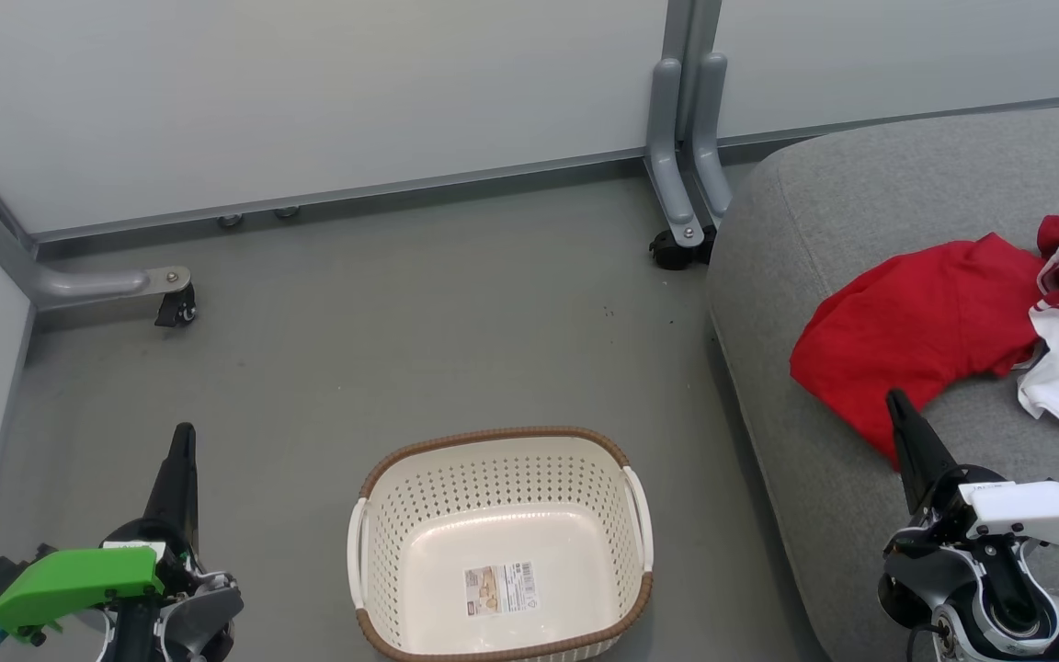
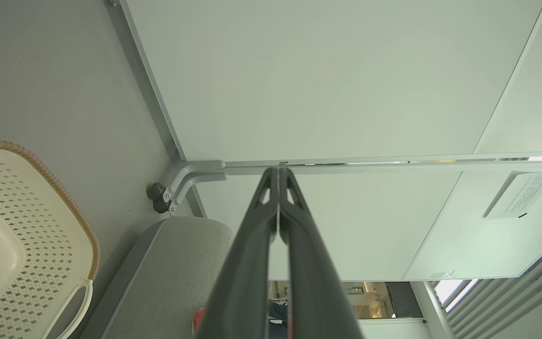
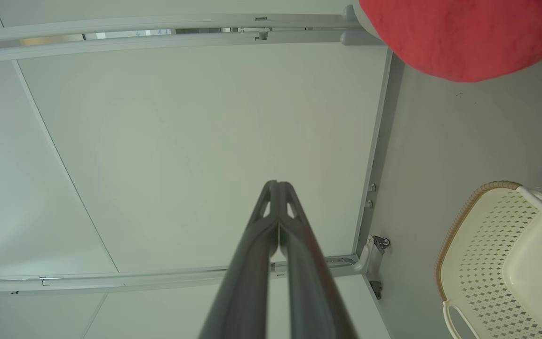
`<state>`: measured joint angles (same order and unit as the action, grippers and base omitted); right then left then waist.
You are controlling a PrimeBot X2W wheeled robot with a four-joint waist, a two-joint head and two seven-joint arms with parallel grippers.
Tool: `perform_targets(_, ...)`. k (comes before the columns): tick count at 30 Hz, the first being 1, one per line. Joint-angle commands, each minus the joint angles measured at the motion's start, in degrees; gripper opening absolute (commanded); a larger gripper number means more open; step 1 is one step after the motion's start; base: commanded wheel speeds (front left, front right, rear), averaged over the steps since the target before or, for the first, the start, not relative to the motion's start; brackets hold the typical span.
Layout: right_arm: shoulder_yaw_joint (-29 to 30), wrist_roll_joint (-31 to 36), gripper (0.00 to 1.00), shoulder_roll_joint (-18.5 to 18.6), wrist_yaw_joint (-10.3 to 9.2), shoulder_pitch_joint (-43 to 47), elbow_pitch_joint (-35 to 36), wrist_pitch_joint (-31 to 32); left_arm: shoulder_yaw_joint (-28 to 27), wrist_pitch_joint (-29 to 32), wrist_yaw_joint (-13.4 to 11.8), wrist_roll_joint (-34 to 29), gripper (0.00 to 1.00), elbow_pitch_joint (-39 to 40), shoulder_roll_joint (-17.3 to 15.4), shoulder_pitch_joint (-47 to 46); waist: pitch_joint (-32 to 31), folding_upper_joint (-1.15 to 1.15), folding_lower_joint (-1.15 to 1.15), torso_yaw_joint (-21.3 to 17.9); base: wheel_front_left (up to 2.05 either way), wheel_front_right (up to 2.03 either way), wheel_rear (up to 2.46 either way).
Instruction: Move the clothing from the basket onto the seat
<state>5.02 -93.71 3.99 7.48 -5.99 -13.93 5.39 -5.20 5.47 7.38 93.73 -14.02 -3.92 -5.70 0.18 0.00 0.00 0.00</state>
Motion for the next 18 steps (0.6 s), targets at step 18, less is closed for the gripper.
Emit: perform_targets(18,0.5,0.5,0.00,-0.3,0.02,-0.4,-0.2,0.4,-0.4,0.4,0.2,-0.6,0.00,-0.1,0.3,-1.0,0.0,0.00,0.00,0.0,0.00,0.00,0.00)
